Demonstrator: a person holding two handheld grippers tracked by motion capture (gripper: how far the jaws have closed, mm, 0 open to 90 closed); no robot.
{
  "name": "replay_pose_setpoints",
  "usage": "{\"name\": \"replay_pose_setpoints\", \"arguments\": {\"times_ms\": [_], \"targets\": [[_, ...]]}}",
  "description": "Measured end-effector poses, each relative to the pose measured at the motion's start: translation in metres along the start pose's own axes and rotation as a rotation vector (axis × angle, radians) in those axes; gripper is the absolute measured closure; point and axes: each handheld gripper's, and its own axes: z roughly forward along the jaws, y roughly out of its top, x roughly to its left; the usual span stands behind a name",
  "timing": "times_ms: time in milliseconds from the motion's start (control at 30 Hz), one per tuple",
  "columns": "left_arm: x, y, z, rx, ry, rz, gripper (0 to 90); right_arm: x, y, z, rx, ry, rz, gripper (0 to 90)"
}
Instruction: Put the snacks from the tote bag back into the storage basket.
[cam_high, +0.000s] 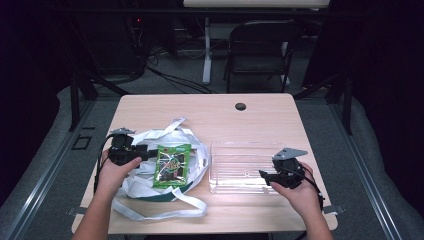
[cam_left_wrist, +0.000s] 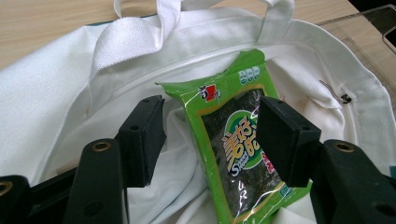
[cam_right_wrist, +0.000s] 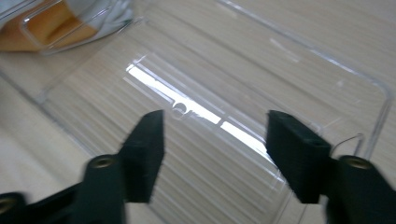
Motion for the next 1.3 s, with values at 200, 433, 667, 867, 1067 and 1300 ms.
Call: {"name": "replay_pose_setpoints", "arguments": {"times_ms": [200, 433, 667, 867, 1067, 1300], "targets": [[0.0, -0.001, 0.004, 0.028, -0.005, -0.016, 41.8, 0.003, 0.003, 0.0, -0.01, 0.042, -0.035, 49.8], [0.002, -0.003, 0.009, 0.036, -0.025, -0.033, 43.4, 0.007, 0.003, 0.003, 0.027, 0.016, -0.073, 50.4], [0.005, -0.005, 0.015, 0.042, -0.082, -0.084, 38.7, 0.007, 0.004, 0.005, 0.042, 0.014, -0.075, 54.5], [0.004, -0.01, 0.027, 0.071, -0.079, -0.1, 35.9, 0.007, 0.006, 0.004, 0.02, 0.02, -0.06, 53.3], [0.007, -0.015, 0.042, 0.12, -0.08, -0.124, 35.6, 0.009, 0.006, 0.007, 0.016, 0.023, -0.06, 52.1], [0.007, -0.015, 0.051, 0.152, -0.078, -0.115, 35.2, 0.008, 0.007, 0.005, 0.001, 0.034, -0.046, 52.0]]}}
